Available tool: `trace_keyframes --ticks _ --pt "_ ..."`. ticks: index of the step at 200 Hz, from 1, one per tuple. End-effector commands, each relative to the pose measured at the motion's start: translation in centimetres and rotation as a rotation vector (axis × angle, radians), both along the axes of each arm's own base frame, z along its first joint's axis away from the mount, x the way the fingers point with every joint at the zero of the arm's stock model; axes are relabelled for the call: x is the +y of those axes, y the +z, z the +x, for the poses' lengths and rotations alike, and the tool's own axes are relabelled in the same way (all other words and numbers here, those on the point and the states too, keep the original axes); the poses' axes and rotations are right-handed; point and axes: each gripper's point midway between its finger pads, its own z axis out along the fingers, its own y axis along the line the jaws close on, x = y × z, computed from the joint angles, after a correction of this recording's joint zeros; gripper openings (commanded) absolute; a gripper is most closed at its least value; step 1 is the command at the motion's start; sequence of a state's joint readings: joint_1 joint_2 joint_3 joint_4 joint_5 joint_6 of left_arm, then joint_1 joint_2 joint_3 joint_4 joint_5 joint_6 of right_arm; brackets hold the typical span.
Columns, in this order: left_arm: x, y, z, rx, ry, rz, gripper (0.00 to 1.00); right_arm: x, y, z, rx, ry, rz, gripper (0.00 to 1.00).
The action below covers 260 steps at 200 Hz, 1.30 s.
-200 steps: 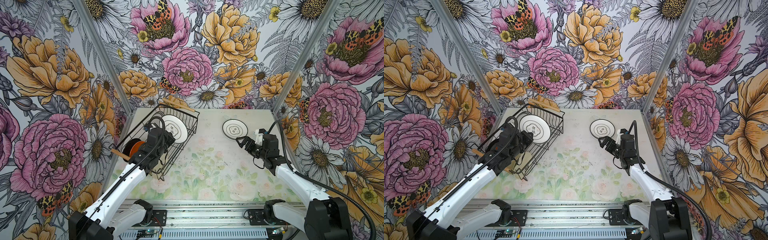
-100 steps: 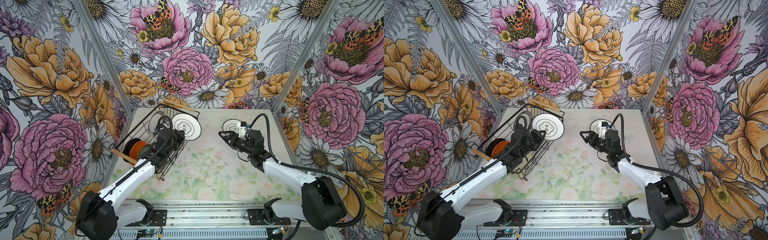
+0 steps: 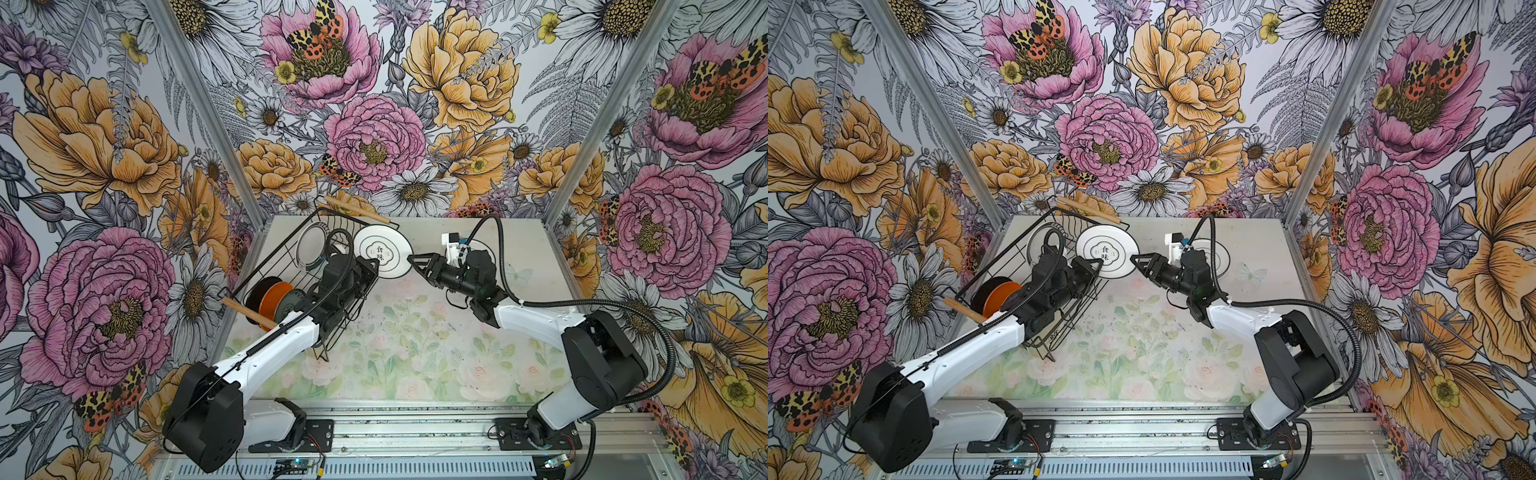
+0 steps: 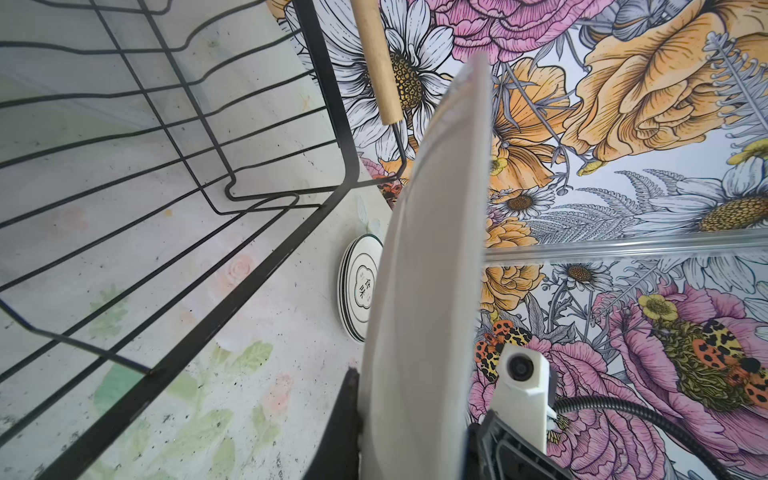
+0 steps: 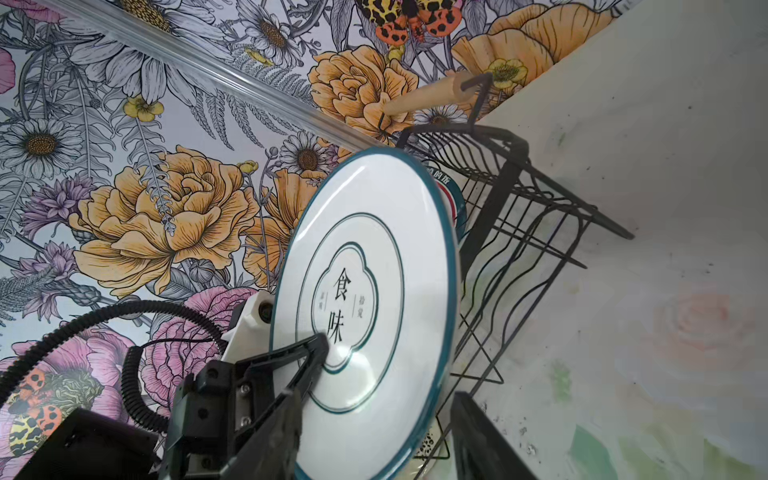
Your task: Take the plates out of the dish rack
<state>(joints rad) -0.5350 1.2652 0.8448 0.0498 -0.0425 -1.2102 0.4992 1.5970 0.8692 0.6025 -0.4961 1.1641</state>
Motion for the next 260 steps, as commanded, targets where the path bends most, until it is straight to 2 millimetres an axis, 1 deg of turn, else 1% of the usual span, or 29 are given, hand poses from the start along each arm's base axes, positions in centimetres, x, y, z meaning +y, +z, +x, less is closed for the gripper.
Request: trace_keyframes --ticks 1,20,34,93,121,141,166,171,181,208,220,245,260 --pt "-1.0 3.0 0.0 -0.082 -0.029 -0.072 0.00 1.0 1.8 0.5 -0.053 0.022 0.044 0.55" --pt "-0.9 3.0 -0.1 -0.089 -0.025 -0.074 0.00 1.4 1.8 0.7 -0.056 0.030 0.051 0.54" --pt "-1.1 2.9 0.0 -0.085 -0.033 -0.076 0.01 1.6 1.6 0.8 -0.056 0.031 0.057 0.50" --pt "-3.3 2.8 0.6 -0.090 -0.118 -0.084 0.04 2.5 2.5 1.2 -0.056 0.056 0.147 0.39" --pt "-4.0 2.2 0.7 -0.077 -0.140 -0.086 0.03 2.6 2.8 1.3 -0.056 0.061 0.164 0.31" --pt "-4.1 2.0 0.8 -0.075 -0.142 -0.081 0.05 2.5 2.7 1.2 -0.053 0.056 0.166 0.25" --pt "-4.4 2.1 0.8 -0.078 -0.156 -0.086 0.08 2.4 2.7 1.0 -0.053 0.055 0.167 0.17" --pt "-4.5 2.1 0.8 -0.077 -0.159 -0.087 0.09 2.4 2.8 1.0 -0.054 0.054 0.168 0.15" --pt "-4.7 2.1 0.8 -0.076 -0.168 -0.087 0.12 2.3 2.9 1.0 -0.057 0.051 0.168 0.09" --pt "-4.9 1.9 0.9 -0.073 -0.177 -0.086 0.21 2.2 3.1 1.0 -0.060 0.050 0.169 0.00" --pt "-4.8 1.9 0.9 -0.074 -0.175 -0.083 0.27 2.3 3.1 0.9 -0.060 0.052 0.168 0.00" --pt "-4.4 2.2 0.7 -0.086 -0.165 -0.067 0.49 2.0 3.6 0.9 -0.079 0.054 0.159 0.00" --pt "-4.1 2.8 0.4 -0.105 -0.165 -0.050 0.56 1.4 3.8 1.1 -0.100 0.047 0.123 0.00"
